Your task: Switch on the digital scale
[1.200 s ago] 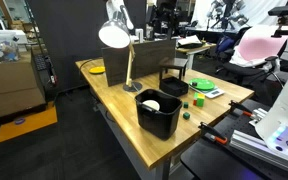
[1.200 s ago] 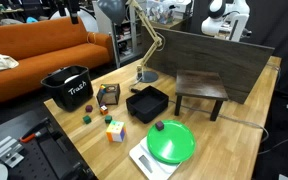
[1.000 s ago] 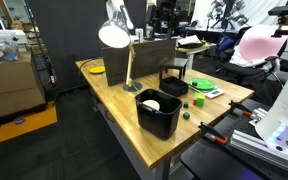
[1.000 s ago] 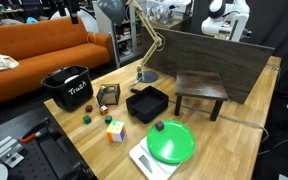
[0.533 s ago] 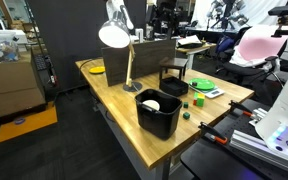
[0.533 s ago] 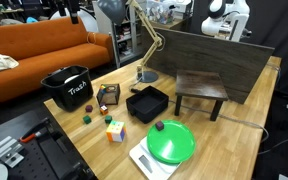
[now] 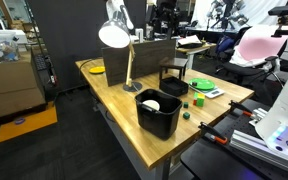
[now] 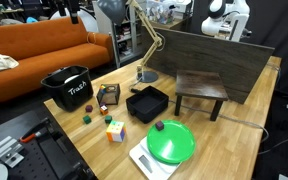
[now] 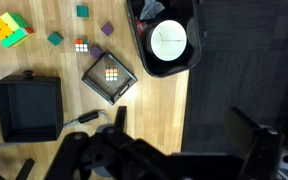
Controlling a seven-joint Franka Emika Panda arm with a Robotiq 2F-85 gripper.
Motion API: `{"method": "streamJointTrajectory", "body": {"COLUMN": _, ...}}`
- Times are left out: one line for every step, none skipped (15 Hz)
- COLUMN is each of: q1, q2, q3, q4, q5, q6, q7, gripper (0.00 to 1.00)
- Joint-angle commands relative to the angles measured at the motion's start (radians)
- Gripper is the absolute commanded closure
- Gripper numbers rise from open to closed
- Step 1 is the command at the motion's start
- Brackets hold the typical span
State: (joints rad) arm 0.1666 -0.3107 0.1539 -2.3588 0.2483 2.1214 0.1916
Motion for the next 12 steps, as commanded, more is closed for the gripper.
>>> {"method": "streamJointTrajectory", "body": {"q1": -0.004, "q2": 0.000, "q3": 0.004, "q4": 0.001, "q5": 0.001, "q6": -0.002, "q7": -0.001, "gripper": 0.00}}
{"method": "streamJointTrajectory", "body": {"q1": -0.004, "q2": 0.000, "q3": 0.004, "q4": 0.001, "q5": 0.001, "q6": -0.002, "q7": -0.001, "gripper": 0.00}}
{"method": "streamJointTrajectory", "body": {"q1": -0.004, "q2": 0.000, "q3": 0.004, "q4": 0.001, "q5": 0.001, "q6": -0.002, "q7": -0.001, "gripper": 0.00}}
{"method": "streamJointTrajectory", "body": {"q1": -0.004, "q2": 0.000, "q3": 0.004, "q4": 0.001, "q5": 0.001, "q6": -0.002, "q7": -0.001, "gripper": 0.00}}
{"method": "streamJointTrajectory", "body": {"q1": -0.004, "q2": 0.000, "q3": 0.004, "q4": 0.002, "q5": 0.001, "q6": -0.002, "q7": -0.001, "gripper": 0.00}}
{"method": "streamJointTrajectory", "body": {"q1": -0.004, "q2": 0.000, "q3": 0.004, "q4": 0.002, "q5": 0.001, "q6": -0.002, "q7": -0.001, "gripper": 0.00}}
{"method": "streamJointTrajectory", "body": {"q1": -0.004, "q2": 0.000, "q3": 0.004, "q4": 0.001, "q5": 0.001, "q6": -0.002, "q7": -0.001, "gripper": 0.00}}
{"method": "streamJointTrajectory", "body": {"q1": -0.004, "q2": 0.000, "q3": 0.004, "q4": 0.002, "q5": 0.001, "q6": -0.002, "q7": -0.001, "gripper": 0.00}}
{"method": "streamJointTrajectory", "body": {"q1": -0.004, "q2": 0.000, "q3": 0.004, "q4": 0.002, "q5": 0.001, "q6": -0.002, "q7": -0.001, "gripper": 0.00}}
{"method": "streamJointTrajectory", "body": {"q1": -0.004, "q2": 0.000, "q3": 0.004, "q4": 0.002, "q5": 0.001, "q6": -0.002, "q7": -0.001, "gripper": 0.00}}
{"method": "streamJointTrajectory", "body": {"q1": -0.014, "q2": 0.003, "q3": 0.005, "q4": 0.000, "q5": -0.016, "q6": 0.002, "q7": 0.016, "gripper": 0.00}}
{"method": "streamJointTrajectory", "body": {"q1": -0.025, "q2": 0.006, "q3": 0.007, "q4": -0.006, "q5": -0.045, "q6": 0.013, "q7": 0.028, "gripper": 0.00}}
